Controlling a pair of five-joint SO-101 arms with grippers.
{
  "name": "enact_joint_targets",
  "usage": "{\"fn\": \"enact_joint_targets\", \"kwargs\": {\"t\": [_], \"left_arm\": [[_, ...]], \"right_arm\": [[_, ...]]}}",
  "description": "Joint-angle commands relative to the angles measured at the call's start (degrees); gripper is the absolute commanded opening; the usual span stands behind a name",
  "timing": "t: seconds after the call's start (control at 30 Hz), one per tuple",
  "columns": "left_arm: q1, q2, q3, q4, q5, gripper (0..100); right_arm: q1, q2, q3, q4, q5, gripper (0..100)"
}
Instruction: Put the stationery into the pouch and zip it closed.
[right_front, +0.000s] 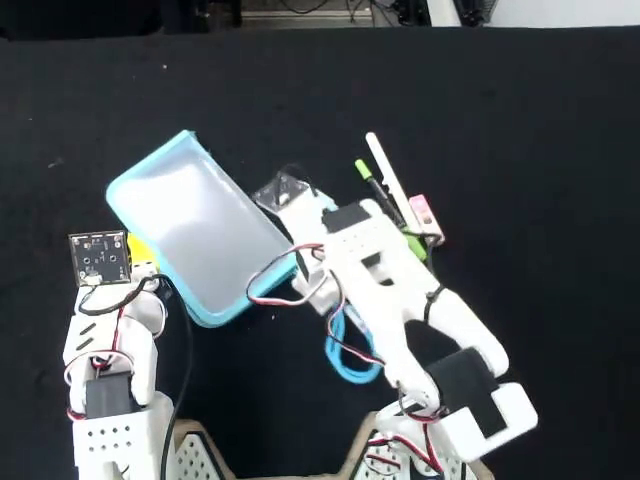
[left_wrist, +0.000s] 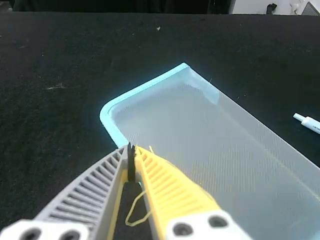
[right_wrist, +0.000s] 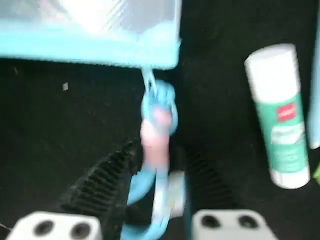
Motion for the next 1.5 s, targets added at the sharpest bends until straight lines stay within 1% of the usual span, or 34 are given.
{"fn": "enact_joint_targets", "kwargs": {"t": [0.0, 0.13, 0.27, 0.47, 0.53, 0.6, 0.67, 0.73, 0.8, 1.0, 1.23, 1.47], "left_arm": [[-0.6, -0.3, 1.3, 0.1, 0.4, 3], [-0.6, -0.3, 1.3, 0.1, 0.4, 3], [-0.6, -0.2, 1.3, 0.1, 0.4, 3], [-0.6, -0.1, 1.3, 0.1, 0.4, 3], [-0.6, -0.1, 1.3, 0.1, 0.4, 3], [-0.6, -0.1, 1.3, 0.1, 0.4, 3], [-0.6, -0.1, 1.3, 0.1, 0.4, 3], [-0.6, -0.1, 1.3, 0.1, 0.4, 3], [-0.6, -0.1, 1.3, 0.1, 0.4, 3], [-0.3, -0.1, 1.3, 0.1, 0.4, 3], [-0.2, -0.1, 1.3, 0.1, 0.4, 3], [-0.4, -0.1, 1.3, 0.1, 0.4, 3]], "right_arm": [[1.2, -2.9, 0.4, 0.5, 0.6, 16.6], [0.9, -3.5, 0.0, 0.5, 0.0, 16.6], [1.0, -5.2, -2.2, 0.5, -4.1, 16.6], [1.0, -14.8, -2.7, 4.0, -4.0, 16.6], [0.4, -16.1, -1.5, 3.4, -4.3, 16.6], [0.2, -15.9, -0.2, 0.9, -4.4, 16.6], [0.1, -14.6, 2.2, -4.0, -4.7, 16.6], [-0.1, -13.5, 5.1, -9.8, -7.4, 16.6], [-0.3, -13.1, 6.7, -12.4, -9.7, 16.6], [-0.1, -13.1, 5.6, -7.1, -9.7, 16.6], [-0.4, -13.4, 6.5, -6.8, -9.6, 16.8], [-0.2, -19.2, 7.1, -3.8, -9.6, 16.9]]}}
